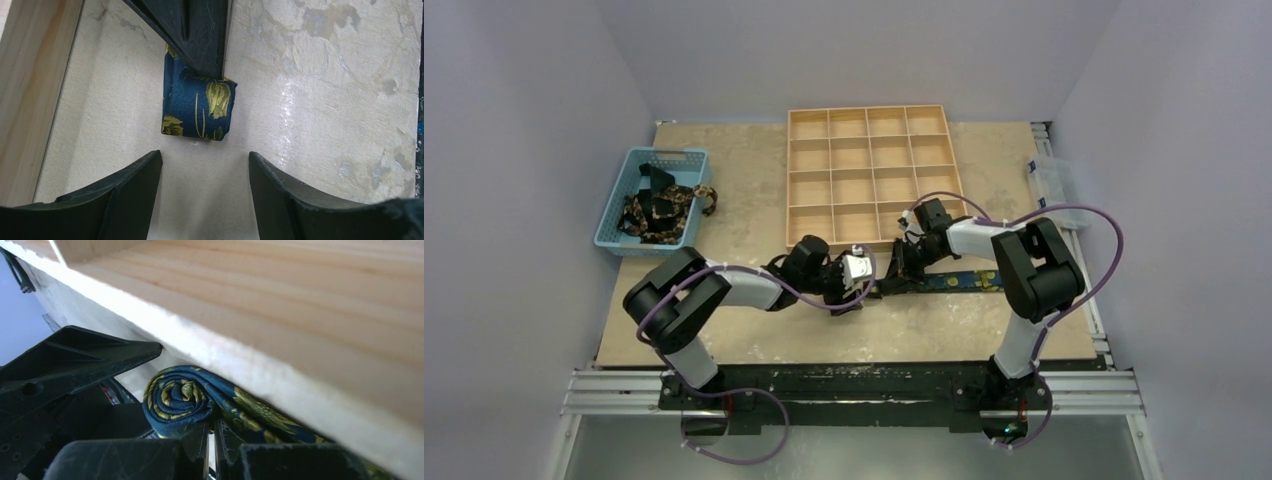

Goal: Roll the ties
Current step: Roll the tie at the center of the board.

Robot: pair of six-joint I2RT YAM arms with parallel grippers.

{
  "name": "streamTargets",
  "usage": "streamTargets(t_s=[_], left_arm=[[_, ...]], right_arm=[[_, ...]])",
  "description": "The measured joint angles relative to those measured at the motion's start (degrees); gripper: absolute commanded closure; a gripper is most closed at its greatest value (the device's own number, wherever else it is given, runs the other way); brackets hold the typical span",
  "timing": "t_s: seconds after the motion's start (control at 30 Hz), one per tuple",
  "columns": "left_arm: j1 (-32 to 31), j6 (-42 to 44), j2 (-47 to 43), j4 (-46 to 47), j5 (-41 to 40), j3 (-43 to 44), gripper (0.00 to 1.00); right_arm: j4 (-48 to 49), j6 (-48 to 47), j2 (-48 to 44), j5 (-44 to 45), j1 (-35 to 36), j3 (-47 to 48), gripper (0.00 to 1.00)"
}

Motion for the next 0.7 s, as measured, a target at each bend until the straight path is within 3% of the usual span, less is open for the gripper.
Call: streamTargets(t_s=[0.43,0.7], left_arm=[[-0.8,0.7,6.1,3.4,1.2,5.0,0.39],[-2.7,4.0,7.5,-0.4,1.0,9.7,0.59]], right_arm=[[-0.4,-1.3,1.0,1.3,0.0,0.6,1.0],[-0.9,-1.5,1.1,1.4,0.0,0.9,1.0]])
